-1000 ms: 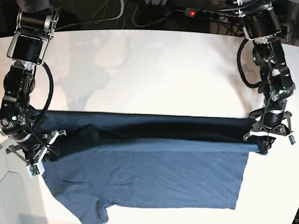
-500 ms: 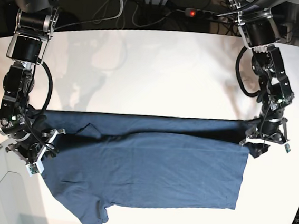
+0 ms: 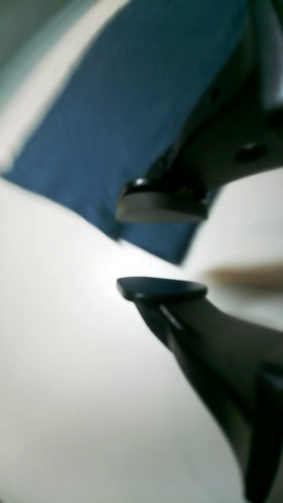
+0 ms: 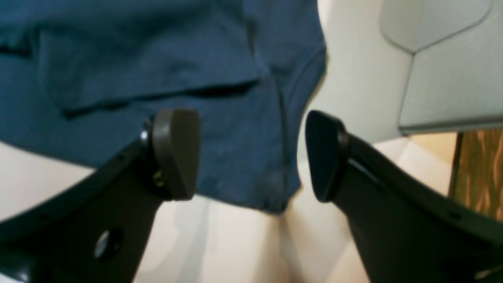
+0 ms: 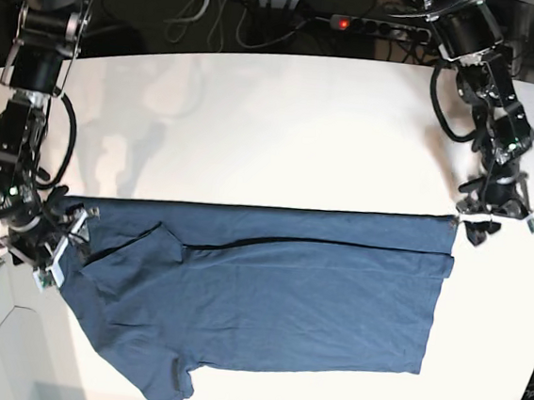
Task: Fold the T-shirt properly
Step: 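Release the collar edge and raise both grippers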
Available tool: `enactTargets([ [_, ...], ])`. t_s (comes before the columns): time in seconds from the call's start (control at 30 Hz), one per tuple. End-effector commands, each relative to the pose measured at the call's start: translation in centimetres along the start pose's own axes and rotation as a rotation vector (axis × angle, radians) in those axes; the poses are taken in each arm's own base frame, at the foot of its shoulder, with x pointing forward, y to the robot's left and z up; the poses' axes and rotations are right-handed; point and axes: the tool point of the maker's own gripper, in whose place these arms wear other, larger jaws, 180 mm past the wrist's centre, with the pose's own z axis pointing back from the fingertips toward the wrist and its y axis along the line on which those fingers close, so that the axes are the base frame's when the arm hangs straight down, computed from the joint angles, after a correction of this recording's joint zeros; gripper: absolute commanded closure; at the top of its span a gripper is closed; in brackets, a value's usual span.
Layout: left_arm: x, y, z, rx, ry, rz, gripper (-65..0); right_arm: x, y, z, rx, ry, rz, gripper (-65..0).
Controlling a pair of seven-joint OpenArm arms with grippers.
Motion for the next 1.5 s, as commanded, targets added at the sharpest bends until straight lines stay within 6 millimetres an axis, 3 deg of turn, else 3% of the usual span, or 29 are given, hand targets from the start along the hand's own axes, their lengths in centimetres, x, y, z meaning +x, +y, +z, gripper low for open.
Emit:
enactTargets([
  [0.0,1.1,-0.4,-0.3,-0.017,-0.036,0.009,-25.5,3.0,-1.0,1.0,-0.019,-0.093,0.024,-40.0],
  [0.1,-0.7,0.6,-0.9,0.003,0.016,0.026,-32.3,2.6,-0.5,1.5,-0.021,-0.093,0.043,-40.0],
  [0.2,-1.3,0.7,-1.7,0.009,0.037,0.045,-36.1,2.0,-0.4,1.9,-0.024,-0.085,0.056,-40.0],
  [0.6,-2.7,0.8,-3.3,0.017,0.083,0.081,-36.2,-1.3,0.2,2.4,-0.016,-0.022,0.080,-40.0],
  [0.8,-3.4,-0.2,-4.3,-0.013,0.122,0.027,-36.1,-3.0,-1.3,3.1,-0.051,0.002,0.039,-40.1],
  [0.87,-2.9,-0.4,-4.4,-0.016,0.082,0.019,-33.1,-3.3,-1.7,3.3,-0.061,0.004,0.027,-40.1],
  [1.07,-3.3,-0.7,-4.4,-0.026,0.067,0.004,-14.9,-3.7,-3.5,4.0,-0.103,0.001,-0.010,-40.4],
  [1.27,-3.9,-0.4,-4.3,-0.021,0.079,0.003,-7.6,-4.2,-4.9,4.0,-0.123,0.017,-0.032,-40.6],
  [1.33,-3.8,-0.5,-4.3,-0.022,0.076,0.002,-1.1,-4.2,-5.4,3.6,-0.123,0.020,-0.051,-40.6],
  [1.47,-3.9,-0.4,-4.2,-0.022,0.081,0.000,0.0,-5.4,-6.1,1.8,-0.099,0.066,-0.122,-40.6],
])
